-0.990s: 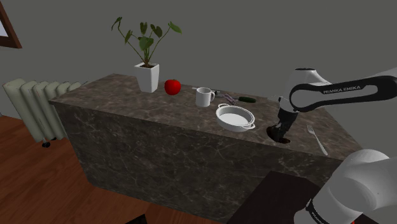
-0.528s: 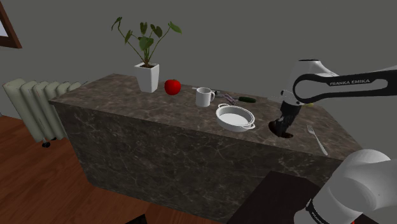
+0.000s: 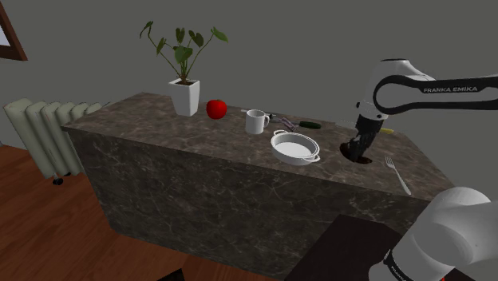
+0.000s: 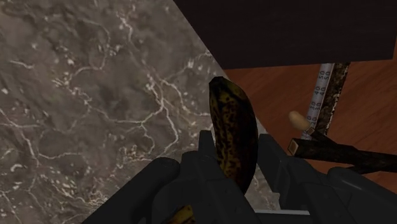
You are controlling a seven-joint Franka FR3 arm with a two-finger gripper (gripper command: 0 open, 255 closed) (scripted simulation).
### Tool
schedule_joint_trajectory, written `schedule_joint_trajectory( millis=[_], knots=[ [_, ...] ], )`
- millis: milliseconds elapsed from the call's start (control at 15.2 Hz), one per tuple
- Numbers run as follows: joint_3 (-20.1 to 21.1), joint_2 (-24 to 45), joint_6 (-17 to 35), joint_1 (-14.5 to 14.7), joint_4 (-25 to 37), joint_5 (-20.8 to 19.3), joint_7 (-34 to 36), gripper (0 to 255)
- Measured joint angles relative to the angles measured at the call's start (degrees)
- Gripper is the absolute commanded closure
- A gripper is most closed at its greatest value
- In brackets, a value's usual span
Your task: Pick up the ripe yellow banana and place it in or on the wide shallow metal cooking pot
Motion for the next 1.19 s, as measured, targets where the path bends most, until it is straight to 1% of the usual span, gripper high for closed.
schedule_joint_trajectory(
  millis=[396, 462, 924, 1188],
  knots=[
    [0.79, -0.71, -4.48, 0.25, 3.74, 0.67, -0.01, 255],
    [1.08, 0.28, -4.32, 0.67, 4.57, 1.08, 0.38, 255],
    [2.88, 14.44, -0.05, 4.88, 14.26, 5.00, 3.47, 255],
    [3.65, 23.96, 1.18, 6.94, 22.41, 7.33, 4.72, 255]
  ],
)
